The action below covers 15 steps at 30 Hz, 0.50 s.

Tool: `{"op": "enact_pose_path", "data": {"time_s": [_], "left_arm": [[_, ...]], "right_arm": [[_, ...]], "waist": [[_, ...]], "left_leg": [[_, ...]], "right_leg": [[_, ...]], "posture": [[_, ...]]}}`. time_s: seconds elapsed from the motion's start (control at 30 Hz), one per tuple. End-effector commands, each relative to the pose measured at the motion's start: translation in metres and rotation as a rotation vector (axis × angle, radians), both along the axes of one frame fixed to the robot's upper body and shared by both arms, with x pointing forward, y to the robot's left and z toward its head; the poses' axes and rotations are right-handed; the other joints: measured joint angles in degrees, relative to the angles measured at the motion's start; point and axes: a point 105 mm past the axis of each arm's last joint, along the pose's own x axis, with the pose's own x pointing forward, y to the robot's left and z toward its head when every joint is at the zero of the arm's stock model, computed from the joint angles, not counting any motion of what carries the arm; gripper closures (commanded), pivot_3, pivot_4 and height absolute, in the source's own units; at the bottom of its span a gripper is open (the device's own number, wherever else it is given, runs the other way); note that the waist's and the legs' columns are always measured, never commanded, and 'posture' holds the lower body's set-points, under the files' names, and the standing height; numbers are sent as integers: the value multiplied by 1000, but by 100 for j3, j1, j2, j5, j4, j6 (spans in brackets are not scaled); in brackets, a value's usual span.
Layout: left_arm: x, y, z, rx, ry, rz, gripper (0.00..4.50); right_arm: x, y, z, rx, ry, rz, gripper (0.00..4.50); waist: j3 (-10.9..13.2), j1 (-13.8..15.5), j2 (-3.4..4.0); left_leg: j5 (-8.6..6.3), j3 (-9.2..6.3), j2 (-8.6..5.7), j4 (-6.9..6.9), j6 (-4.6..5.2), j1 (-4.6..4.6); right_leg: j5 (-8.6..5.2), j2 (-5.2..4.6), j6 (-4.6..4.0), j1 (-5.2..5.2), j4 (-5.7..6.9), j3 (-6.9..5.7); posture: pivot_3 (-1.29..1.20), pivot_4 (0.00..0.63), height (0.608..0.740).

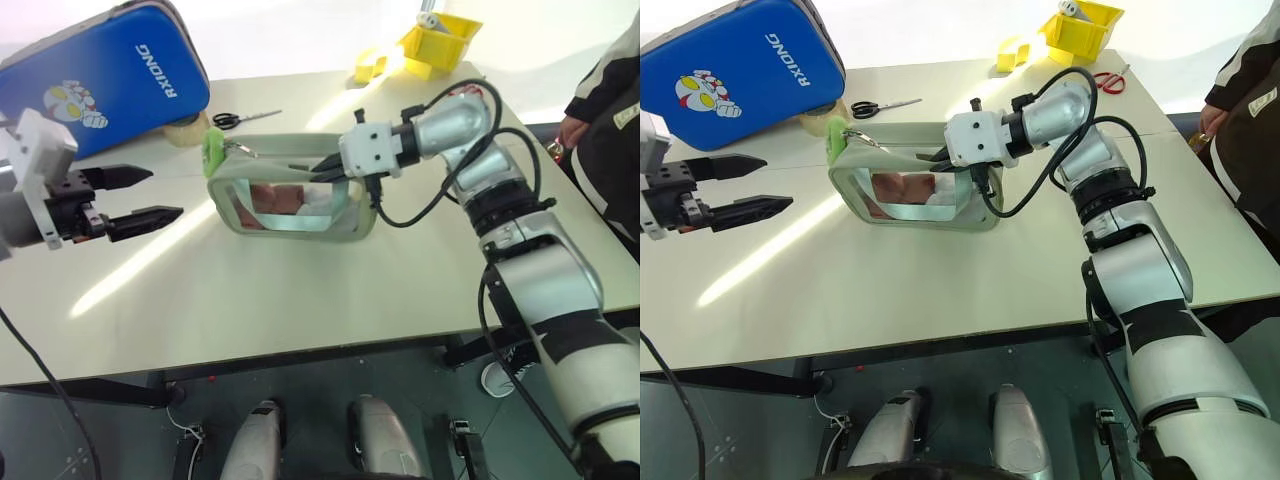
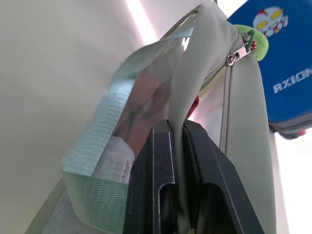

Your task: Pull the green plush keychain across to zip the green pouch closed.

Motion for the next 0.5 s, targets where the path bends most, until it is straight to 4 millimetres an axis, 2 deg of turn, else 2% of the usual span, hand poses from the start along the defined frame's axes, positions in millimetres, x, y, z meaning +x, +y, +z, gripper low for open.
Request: {"op": "enact_pose_path", "data": {"time_s": [0.03, 0.17, 0.5], "left_arm": [[-6, -1, 11, -2, -54, 0, 0], [-5, -2, 11, -3, -56, 0, 0], [-3, -5, 11, -7, -54, -12, 0]], "right_arm": [[-11, 5, 28, 88, -90, 93, 4441], [-10, 7, 28, 118, -48, 90, 4441], [-1, -2, -7, 86, 66, 29, 4441]], "waist": [[0, -3, 0], [0, 0, 0], [0, 2, 0]], "left_leg": [[0, 0, 0, 0, 0, 0], [0, 1, 1, 0, 0, 0], [0, 3, 1, 1, 0, 0]], "right_leg": [[0, 0, 0, 0, 0, 0], [0, 2, 0, -1, 1, 2], [0, 2, 0, -1, 1, 5]], "posture": [[0, 150, 740], [0, 150, 740], [0, 150, 740]]}}
